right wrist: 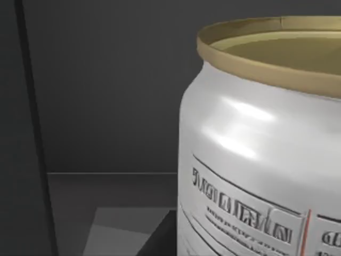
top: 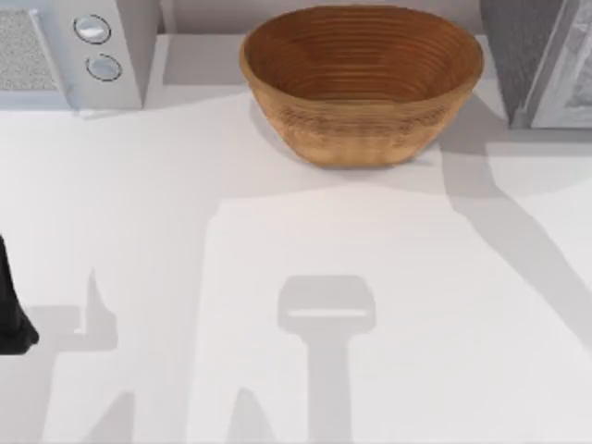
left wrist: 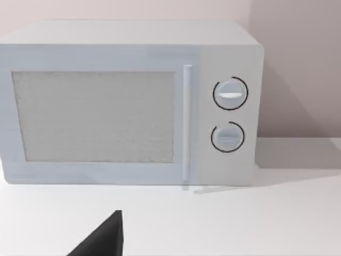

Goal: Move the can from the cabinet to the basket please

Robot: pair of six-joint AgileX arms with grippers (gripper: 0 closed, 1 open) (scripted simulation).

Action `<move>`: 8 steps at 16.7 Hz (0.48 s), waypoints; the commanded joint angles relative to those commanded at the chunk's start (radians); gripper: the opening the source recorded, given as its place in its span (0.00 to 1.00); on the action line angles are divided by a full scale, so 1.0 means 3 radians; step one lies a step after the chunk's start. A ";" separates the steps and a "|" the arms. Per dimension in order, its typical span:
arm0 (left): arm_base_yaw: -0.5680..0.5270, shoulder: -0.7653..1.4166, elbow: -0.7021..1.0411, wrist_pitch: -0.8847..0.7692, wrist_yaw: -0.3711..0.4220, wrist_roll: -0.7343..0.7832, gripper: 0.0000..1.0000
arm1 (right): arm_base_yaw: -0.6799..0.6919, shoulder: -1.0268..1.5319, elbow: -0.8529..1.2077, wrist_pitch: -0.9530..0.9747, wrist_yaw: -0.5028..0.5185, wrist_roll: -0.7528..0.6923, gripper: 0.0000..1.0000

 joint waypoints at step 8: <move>0.0000 0.0000 0.0000 0.0000 0.0000 0.0000 1.00 | -0.0054 -0.0171 -0.0225 0.0063 -0.0055 0.0001 0.00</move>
